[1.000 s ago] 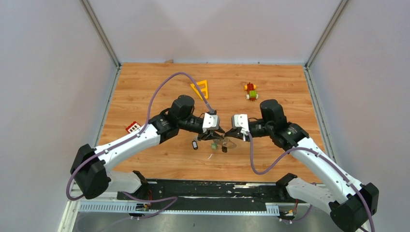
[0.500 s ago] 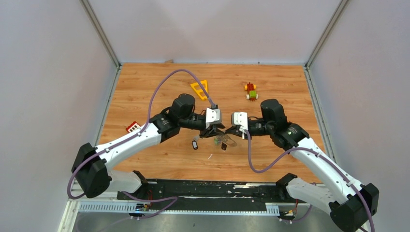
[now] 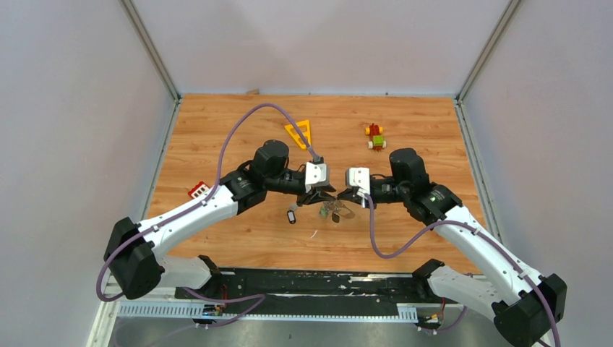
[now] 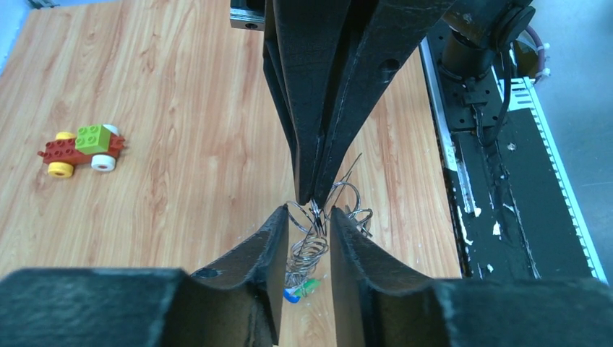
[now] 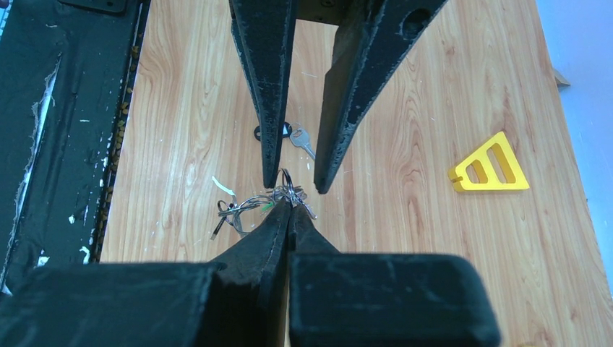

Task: Put the keys on the keyring
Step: Adjust the keyring.

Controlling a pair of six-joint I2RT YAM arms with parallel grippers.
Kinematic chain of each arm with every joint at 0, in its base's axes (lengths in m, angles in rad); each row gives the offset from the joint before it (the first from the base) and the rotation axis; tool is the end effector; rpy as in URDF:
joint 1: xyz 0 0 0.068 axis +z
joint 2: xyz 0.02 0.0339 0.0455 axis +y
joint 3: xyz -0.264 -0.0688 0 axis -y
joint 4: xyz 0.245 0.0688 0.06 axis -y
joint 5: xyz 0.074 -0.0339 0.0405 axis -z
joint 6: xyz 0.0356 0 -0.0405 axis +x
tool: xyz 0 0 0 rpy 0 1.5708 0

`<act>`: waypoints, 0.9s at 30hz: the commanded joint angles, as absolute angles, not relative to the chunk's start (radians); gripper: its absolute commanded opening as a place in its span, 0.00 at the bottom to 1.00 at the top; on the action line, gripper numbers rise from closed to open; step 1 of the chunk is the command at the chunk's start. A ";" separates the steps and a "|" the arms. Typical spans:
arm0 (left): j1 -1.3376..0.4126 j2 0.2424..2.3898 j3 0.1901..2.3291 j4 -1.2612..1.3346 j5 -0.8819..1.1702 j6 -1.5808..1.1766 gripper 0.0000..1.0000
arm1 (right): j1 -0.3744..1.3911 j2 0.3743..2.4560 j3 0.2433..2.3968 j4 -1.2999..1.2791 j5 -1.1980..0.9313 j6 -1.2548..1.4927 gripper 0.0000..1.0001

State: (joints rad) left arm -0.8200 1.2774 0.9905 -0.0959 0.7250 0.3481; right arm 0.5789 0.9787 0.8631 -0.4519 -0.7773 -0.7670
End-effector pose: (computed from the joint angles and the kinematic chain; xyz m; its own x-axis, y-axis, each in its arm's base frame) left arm 0.1799 -0.2274 0.3168 0.0903 0.2775 -0.9565 0.9959 -0.0359 0.0836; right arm 0.1594 0.1340 0.3105 0.2902 -0.4013 -0.8688 -0.9495 -0.0075 -0.3138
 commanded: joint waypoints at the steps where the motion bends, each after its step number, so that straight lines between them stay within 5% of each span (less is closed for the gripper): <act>1: -0.827 1.258 1.024 -0.100 0.750 0.362 0.32 | 0.579 0.976 0.894 -0.414 -0.781 -0.752 0.00; 16: -0.841 1.296 1.037 -0.104 0.742 0.359 0.23 | 0.579 0.975 0.896 -0.408 -0.773 -0.742 0.00; 22: -0.841 1.305 1.045 -0.097 0.743 0.349 0.00 | 0.579 0.977 0.892 -0.409 -0.777 -0.742 0.00; 27: -0.837 1.282 1.023 -0.078 0.767 0.378 0.00 | 0.578 0.967 0.889 -0.420 -0.795 -0.740 0.17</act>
State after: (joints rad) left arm -0.8310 1.2991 1.0035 -0.1078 0.7219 0.3470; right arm 0.5789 0.9787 0.8631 -0.4564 -0.7677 -0.7494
